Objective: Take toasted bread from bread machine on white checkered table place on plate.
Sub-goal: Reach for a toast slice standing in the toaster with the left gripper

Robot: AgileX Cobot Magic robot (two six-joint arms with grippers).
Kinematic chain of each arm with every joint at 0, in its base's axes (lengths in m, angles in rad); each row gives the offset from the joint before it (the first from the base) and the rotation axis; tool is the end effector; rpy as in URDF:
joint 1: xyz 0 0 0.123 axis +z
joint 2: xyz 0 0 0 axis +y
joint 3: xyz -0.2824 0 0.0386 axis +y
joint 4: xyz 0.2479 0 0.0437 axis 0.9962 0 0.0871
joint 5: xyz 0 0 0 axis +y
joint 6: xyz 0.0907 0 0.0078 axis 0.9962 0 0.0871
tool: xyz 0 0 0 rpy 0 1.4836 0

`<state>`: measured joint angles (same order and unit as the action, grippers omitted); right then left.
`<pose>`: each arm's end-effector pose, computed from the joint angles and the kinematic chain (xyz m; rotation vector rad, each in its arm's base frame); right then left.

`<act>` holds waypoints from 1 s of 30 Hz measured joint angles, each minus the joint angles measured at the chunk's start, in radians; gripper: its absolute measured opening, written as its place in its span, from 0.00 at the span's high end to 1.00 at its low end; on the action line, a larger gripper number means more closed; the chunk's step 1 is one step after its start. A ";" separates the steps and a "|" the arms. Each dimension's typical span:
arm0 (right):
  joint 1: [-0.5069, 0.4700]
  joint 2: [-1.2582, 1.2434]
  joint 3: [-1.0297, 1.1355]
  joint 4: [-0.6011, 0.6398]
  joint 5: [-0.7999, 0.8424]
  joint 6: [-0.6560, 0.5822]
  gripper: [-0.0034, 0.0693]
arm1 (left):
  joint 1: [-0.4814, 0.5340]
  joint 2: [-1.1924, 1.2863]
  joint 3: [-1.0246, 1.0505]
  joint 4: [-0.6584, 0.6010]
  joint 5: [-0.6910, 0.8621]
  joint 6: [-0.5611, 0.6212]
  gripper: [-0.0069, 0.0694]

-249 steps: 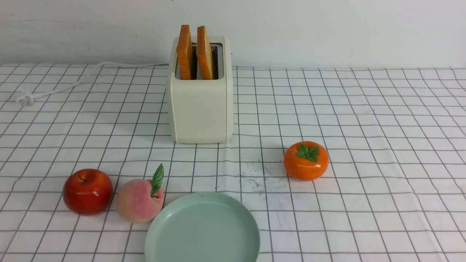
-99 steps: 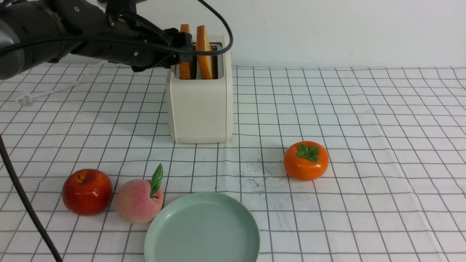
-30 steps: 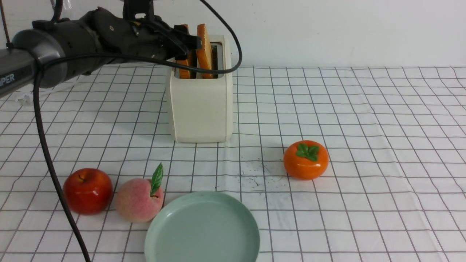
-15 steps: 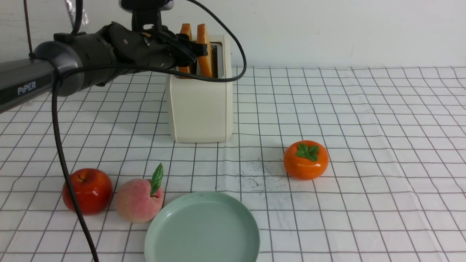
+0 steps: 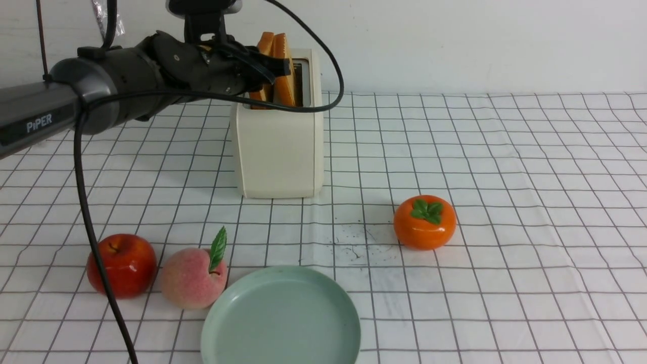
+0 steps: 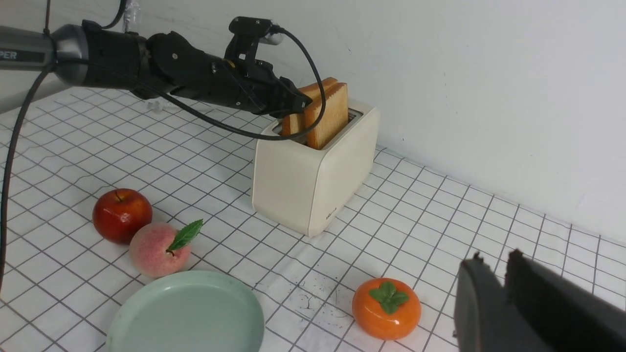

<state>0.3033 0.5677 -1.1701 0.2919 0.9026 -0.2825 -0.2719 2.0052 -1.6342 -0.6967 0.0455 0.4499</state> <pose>0.0408 0.0343 0.4668 -0.5147 1.6943 0.3493 0.4685 -0.1335 0.2852 0.0446 1.9068 -0.3802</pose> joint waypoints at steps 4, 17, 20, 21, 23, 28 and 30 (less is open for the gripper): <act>0.000 0.000 0.000 -0.001 0.000 0.000 0.84 | 0.000 -0.001 0.000 -0.001 0.005 0.000 0.77; 0.000 0.000 0.000 -0.001 0.001 0.000 0.92 | 0.000 -0.064 0.000 0.002 0.038 0.003 0.77; 0.000 0.000 0.000 0.000 0.001 0.000 0.97 | 0.000 -0.089 0.000 0.004 0.040 0.005 0.77; 0.000 0.000 0.000 0.000 0.001 0.000 0.97 | 0.000 -0.096 0.000 0.004 0.042 0.006 0.77; 0.000 0.000 0.000 0.000 0.001 0.000 0.98 | 0.000 -0.118 0.000 0.004 0.052 0.016 0.77; 0.000 0.000 0.000 0.012 0.011 0.000 0.97 | -0.001 -0.218 0.000 0.004 0.096 0.085 0.77; 0.000 0.000 0.000 0.015 0.036 0.001 0.97 | -0.001 -0.276 0.000 0.011 0.147 0.120 0.77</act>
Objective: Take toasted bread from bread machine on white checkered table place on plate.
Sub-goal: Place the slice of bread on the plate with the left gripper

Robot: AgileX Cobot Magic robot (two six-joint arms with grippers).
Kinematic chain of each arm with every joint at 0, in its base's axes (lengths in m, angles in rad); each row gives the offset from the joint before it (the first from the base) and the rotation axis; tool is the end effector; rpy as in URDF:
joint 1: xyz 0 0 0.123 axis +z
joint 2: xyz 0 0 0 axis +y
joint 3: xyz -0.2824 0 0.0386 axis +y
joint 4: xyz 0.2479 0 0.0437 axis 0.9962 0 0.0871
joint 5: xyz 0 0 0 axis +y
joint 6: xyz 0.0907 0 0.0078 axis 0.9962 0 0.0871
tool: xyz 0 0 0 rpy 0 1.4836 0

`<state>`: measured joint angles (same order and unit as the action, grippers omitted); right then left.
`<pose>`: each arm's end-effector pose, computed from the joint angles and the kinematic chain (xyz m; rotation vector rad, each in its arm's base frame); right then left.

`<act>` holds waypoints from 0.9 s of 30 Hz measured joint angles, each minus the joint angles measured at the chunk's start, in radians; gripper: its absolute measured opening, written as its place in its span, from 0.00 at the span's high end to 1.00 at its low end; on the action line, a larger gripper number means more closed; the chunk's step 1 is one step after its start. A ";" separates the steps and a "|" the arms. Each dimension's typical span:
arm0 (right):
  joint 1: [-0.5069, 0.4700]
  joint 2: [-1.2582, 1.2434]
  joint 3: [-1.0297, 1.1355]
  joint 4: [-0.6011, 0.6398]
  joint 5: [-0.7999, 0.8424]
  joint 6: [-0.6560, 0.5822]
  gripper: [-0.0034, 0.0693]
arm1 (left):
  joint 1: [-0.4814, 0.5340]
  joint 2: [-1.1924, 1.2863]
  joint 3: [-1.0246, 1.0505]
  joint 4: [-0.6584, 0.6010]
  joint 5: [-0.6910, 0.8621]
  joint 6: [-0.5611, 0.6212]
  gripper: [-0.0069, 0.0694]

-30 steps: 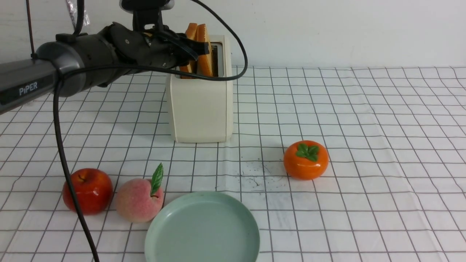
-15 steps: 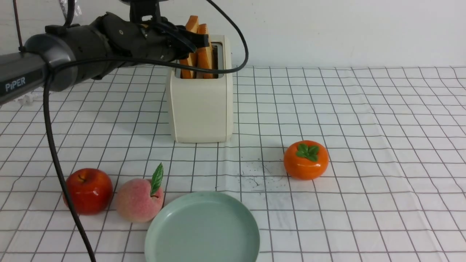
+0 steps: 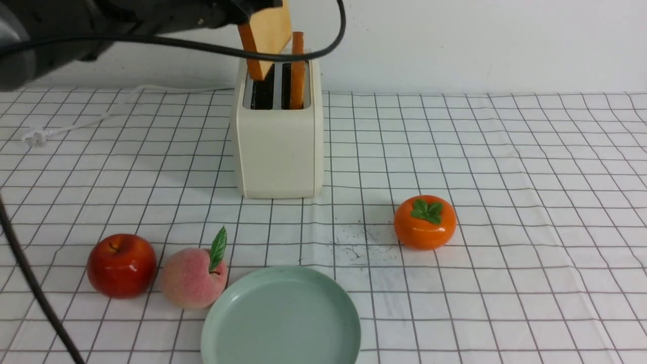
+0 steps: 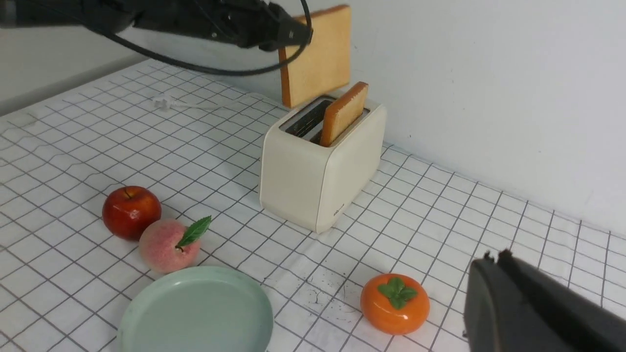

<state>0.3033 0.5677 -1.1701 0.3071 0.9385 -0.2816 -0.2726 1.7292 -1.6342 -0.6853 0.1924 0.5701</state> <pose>0.0393 0.0356 0.4640 -0.5300 1.7253 0.3689 0.4042 -0.1245 0.4015 0.2346 1.7265 -0.3834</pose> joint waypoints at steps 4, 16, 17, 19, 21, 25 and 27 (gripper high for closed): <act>0.000 0.000 0.000 0.012 0.076 0.002 0.97 | 0.000 -0.112 0.000 0.068 0.142 0.027 0.77; 0.000 -0.003 0.000 0.069 0.328 0.003 0.96 | -0.144 -0.360 0.268 0.559 0.479 -0.324 0.77; 0.000 -0.006 0.000 0.071 0.328 0.003 0.96 | -0.180 -0.378 0.331 0.627 0.464 -0.360 0.77; 0.000 -0.021 0.000 0.075 0.328 0.003 0.96 | -0.302 -0.430 0.482 0.804 0.395 -0.464 0.77; 0.000 -0.037 0.000 0.075 0.328 0.003 0.96 | -0.402 -0.453 0.585 0.952 0.332 -0.548 0.77; 0.000 -0.055 0.000 0.071 0.328 0.003 0.96 | -0.503 -0.446 0.719 1.216 0.247 -0.737 0.77; 0.000 -0.059 0.000 0.067 0.328 0.003 0.96 | -0.541 -0.398 0.810 1.507 0.219 -0.967 0.77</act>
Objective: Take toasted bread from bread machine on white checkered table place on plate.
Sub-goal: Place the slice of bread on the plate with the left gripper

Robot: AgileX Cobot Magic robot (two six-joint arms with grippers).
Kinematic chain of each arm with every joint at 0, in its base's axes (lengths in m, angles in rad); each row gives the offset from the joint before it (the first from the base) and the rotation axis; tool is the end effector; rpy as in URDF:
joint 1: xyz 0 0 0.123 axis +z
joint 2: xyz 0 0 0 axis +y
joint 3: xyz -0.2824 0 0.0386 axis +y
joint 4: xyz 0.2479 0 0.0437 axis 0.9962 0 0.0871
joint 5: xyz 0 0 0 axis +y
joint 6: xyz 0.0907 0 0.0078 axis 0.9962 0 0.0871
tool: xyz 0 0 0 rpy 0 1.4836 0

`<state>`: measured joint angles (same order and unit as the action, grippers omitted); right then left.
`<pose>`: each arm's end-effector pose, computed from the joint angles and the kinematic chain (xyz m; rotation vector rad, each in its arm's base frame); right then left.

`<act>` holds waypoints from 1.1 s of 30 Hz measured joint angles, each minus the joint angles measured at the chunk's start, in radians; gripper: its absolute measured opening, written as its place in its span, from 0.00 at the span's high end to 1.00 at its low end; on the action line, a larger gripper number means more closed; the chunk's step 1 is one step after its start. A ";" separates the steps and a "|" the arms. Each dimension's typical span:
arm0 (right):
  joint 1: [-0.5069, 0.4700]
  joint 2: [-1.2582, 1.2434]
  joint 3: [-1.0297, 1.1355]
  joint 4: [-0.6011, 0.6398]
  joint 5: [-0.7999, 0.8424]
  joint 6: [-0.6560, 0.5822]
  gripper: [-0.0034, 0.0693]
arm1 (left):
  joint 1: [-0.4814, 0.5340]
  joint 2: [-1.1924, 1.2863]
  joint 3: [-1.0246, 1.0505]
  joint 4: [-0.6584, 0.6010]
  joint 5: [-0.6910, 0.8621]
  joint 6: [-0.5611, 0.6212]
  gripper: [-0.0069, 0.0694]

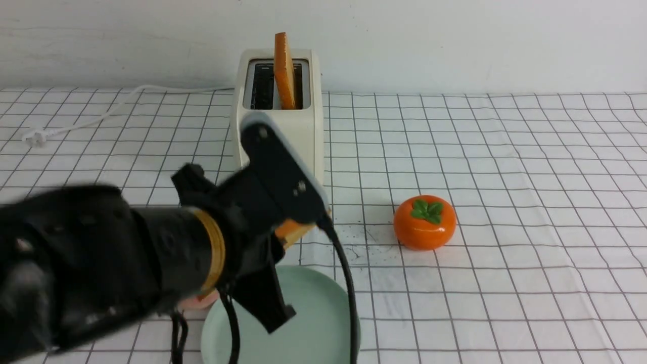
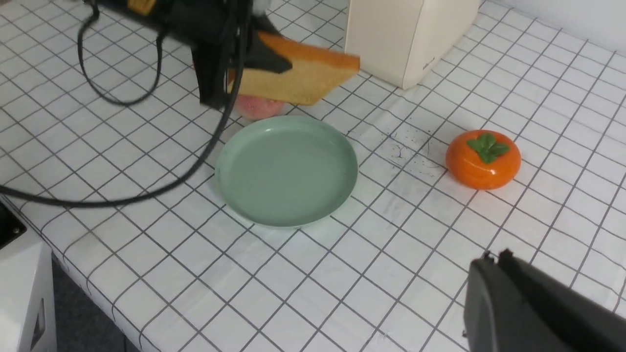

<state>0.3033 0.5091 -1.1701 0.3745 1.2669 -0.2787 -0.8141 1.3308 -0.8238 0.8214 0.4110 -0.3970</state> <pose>0.0058 0.0351 0.4402 -0.6873 1.9476 0.4556 0.2078 -0.1811 0.2676 1.1324 1.9378 0.1056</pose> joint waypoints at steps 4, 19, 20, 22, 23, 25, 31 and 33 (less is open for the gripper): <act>0.000 0.000 0.000 -0.001 0.000 0.000 0.96 | -0.005 0.072 0.039 0.362 -0.022 -0.417 0.77; 0.000 0.000 0.000 -0.004 0.000 0.000 0.95 | -0.196 0.097 0.041 0.541 0.204 -0.723 0.77; 0.000 0.000 0.000 -0.004 0.000 0.000 0.95 | -0.216 0.097 0.041 0.511 0.218 -0.692 0.77; 0.000 0.000 0.000 -0.004 0.000 0.000 0.95 | -0.235 0.097 0.041 0.491 0.218 -0.674 0.77; 0.000 0.000 0.000 -0.004 0.000 0.000 0.95 | -0.250 0.098 0.041 0.462 0.212 -0.663 0.77; 0.000 0.000 0.000 -0.004 0.000 0.000 0.95 | -0.252 0.100 0.041 0.455 0.212 -0.664 0.77; 0.000 0.000 0.000 -0.005 0.000 0.000 0.95 | -0.239 0.139 0.041 0.424 0.215 -0.682 0.77; 0.000 0.000 0.000 -0.006 0.000 0.000 0.95 | -0.239 0.171 0.041 0.424 0.215 -0.682 0.77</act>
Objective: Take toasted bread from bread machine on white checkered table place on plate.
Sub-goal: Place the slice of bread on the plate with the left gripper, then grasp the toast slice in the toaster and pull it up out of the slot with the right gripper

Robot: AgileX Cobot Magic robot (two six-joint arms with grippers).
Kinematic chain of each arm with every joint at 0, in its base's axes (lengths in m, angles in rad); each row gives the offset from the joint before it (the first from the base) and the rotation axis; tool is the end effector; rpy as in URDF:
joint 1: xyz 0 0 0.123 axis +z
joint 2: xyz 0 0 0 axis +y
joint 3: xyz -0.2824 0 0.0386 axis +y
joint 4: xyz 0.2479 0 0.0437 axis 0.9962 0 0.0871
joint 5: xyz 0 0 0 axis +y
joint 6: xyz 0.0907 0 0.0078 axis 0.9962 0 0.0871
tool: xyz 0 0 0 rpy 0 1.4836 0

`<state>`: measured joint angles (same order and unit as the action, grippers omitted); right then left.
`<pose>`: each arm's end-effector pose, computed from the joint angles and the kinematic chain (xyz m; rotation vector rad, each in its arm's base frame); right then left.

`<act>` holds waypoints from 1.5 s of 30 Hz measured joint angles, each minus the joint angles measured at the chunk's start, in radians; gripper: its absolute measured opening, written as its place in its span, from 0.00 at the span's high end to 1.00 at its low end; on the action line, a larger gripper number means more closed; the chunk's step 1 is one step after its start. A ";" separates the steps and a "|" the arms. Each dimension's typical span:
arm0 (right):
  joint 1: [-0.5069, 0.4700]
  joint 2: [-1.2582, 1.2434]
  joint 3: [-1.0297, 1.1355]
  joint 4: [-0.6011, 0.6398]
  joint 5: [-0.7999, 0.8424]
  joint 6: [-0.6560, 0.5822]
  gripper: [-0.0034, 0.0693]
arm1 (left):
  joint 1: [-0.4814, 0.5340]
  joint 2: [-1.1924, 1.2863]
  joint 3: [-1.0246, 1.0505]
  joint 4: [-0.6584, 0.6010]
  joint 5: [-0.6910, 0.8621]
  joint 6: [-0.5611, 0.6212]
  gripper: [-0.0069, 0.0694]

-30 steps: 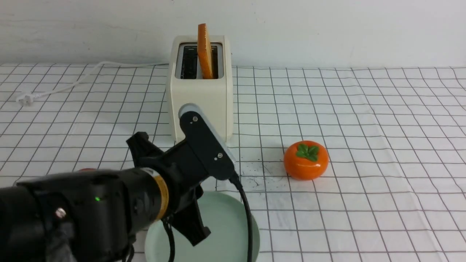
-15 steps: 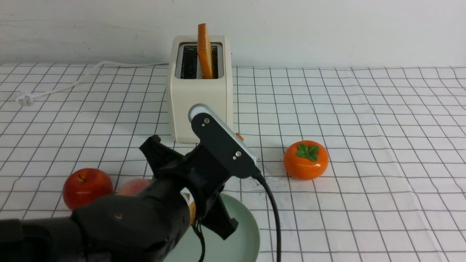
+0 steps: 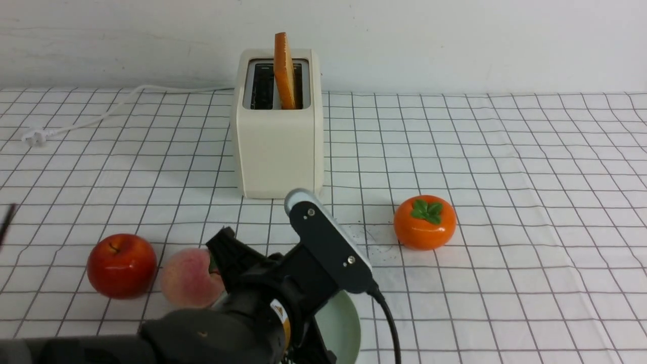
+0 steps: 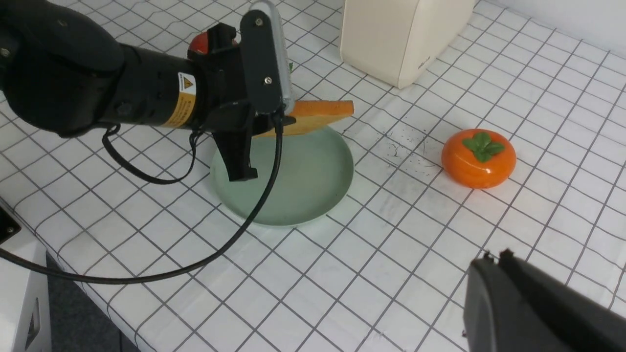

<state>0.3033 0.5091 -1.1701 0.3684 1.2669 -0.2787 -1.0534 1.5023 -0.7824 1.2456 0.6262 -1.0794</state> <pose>0.0060 0.0347 0.4401 -0.6860 1.9489 0.4484 0.1844 -0.2215 0.2194 1.0105 2.0237 0.2211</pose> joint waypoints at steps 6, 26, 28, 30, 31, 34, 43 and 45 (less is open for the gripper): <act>0.000 0.000 0.000 -0.001 0.000 0.000 0.95 | 0.000 0.065 0.000 0.000 -0.008 0.000 0.76; 0.000 0.000 0.000 -0.001 0.000 -0.005 0.93 | 0.000 -0.117 0.000 -0.378 -0.013 0.109 0.06; 0.000 0.000 0.000 -0.001 0.000 -0.012 0.93 | 0.000 -0.169 0.000 -0.434 -0.007 0.136 0.08; 0.000 0.000 0.000 -0.001 0.000 -0.018 0.93 | 0.000 -0.233 0.000 -0.499 -0.002 0.167 0.11; 0.000 0.000 0.000 -0.002 0.000 -0.019 0.93 | 0.000 -0.267 0.000 -0.528 -0.001 0.180 0.13; 0.000 0.005 0.000 -0.002 0.000 0.006 0.93 | 0.000 -0.368 0.002 -0.575 0.003 0.175 0.23; 0.000 0.272 0.000 0.020 -0.020 0.098 0.93 | 0.000 -0.722 0.003 -0.533 0.035 0.039 0.93; 0.000 0.357 0.000 0.047 -0.050 0.097 0.93 | 0.000 -0.802 0.003 -0.520 0.035 0.037 0.93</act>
<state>0.3033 0.8660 -1.1701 0.4158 1.2170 -0.1817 -1.0534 0.7002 -0.7790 0.7256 0.6614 -1.0422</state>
